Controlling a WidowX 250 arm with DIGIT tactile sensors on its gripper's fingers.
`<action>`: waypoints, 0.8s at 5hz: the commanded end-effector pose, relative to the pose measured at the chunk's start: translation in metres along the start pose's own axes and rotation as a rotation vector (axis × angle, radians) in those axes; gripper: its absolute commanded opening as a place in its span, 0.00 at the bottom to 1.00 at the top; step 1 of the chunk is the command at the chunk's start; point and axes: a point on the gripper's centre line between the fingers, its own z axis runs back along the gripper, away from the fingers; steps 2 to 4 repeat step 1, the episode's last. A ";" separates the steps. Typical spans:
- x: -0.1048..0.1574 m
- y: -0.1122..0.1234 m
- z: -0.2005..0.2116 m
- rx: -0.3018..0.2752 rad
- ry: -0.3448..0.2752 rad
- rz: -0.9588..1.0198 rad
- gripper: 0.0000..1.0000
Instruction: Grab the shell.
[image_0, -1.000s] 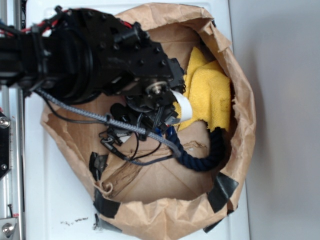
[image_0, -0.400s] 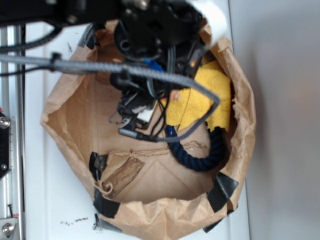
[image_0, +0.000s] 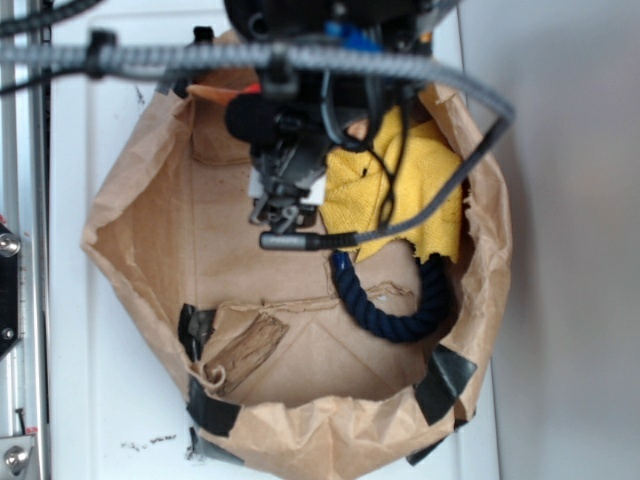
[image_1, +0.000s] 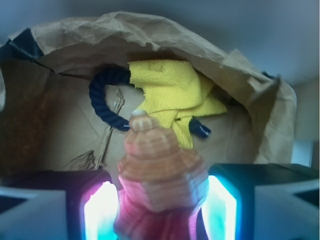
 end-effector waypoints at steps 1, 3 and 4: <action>0.008 -0.008 0.010 0.036 -0.052 0.014 0.00; 0.008 -0.008 0.010 0.036 -0.052 0.014 0.00; 0.008 -0.008 0.010 0.036 -0.052 0.014 0.00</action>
